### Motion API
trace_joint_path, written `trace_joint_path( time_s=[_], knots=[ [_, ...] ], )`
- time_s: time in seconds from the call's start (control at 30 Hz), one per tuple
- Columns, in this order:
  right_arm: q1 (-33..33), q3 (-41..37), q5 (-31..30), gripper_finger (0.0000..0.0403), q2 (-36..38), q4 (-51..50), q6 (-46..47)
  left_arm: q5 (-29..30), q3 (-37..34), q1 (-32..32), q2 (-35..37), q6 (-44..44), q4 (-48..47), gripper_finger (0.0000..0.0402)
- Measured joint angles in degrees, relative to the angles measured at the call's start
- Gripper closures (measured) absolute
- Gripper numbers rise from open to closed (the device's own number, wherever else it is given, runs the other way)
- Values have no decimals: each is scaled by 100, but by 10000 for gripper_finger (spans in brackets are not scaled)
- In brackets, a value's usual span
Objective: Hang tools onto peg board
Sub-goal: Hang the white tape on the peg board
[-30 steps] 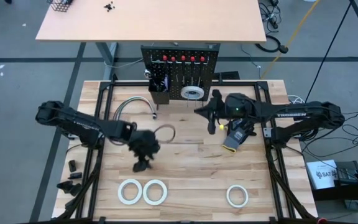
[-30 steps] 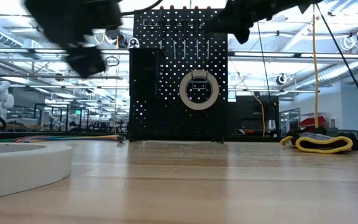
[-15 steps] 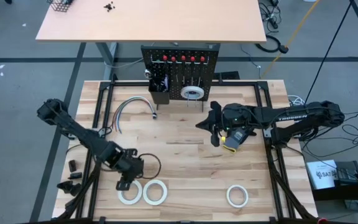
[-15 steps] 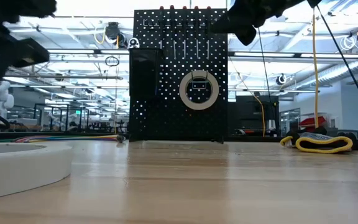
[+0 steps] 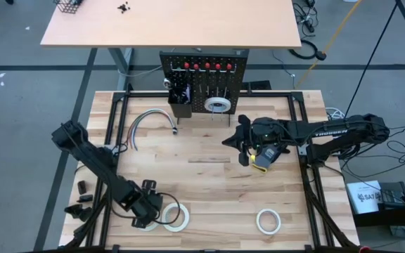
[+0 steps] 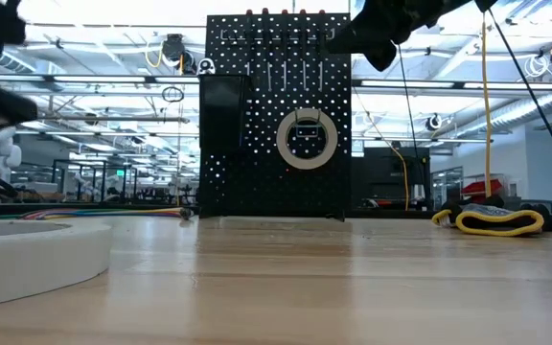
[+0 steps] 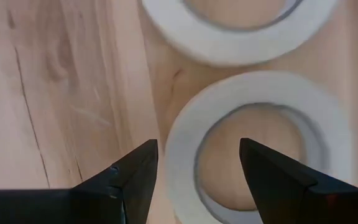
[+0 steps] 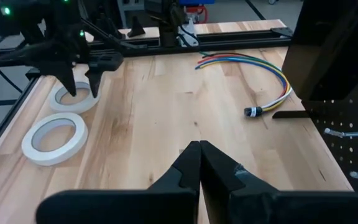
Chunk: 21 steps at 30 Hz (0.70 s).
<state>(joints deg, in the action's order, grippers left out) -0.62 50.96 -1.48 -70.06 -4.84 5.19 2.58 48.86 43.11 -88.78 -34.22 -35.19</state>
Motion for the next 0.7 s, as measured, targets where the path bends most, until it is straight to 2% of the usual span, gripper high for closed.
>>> trace_joint_path(
  time_s=[0.17,0.37,0.47,0.63,0.7],
  knots=[
    [24,0,2,403,-2,-22,9,88,2,132,-508,-2,51,173],
    [34,0,5,403,-2,-2,-18,106,21,145,-753,2,224,180],
    [37,0,7,403,-2,6,-23,36,17,145,-753,4,268,218],
    [37,0,7,403,-2,36,7,-42,35,112,-750,-14,107,338],
    [37,0,7,403,4,52,35,-62,33,35,-651,-102,39,345]
  ],
)
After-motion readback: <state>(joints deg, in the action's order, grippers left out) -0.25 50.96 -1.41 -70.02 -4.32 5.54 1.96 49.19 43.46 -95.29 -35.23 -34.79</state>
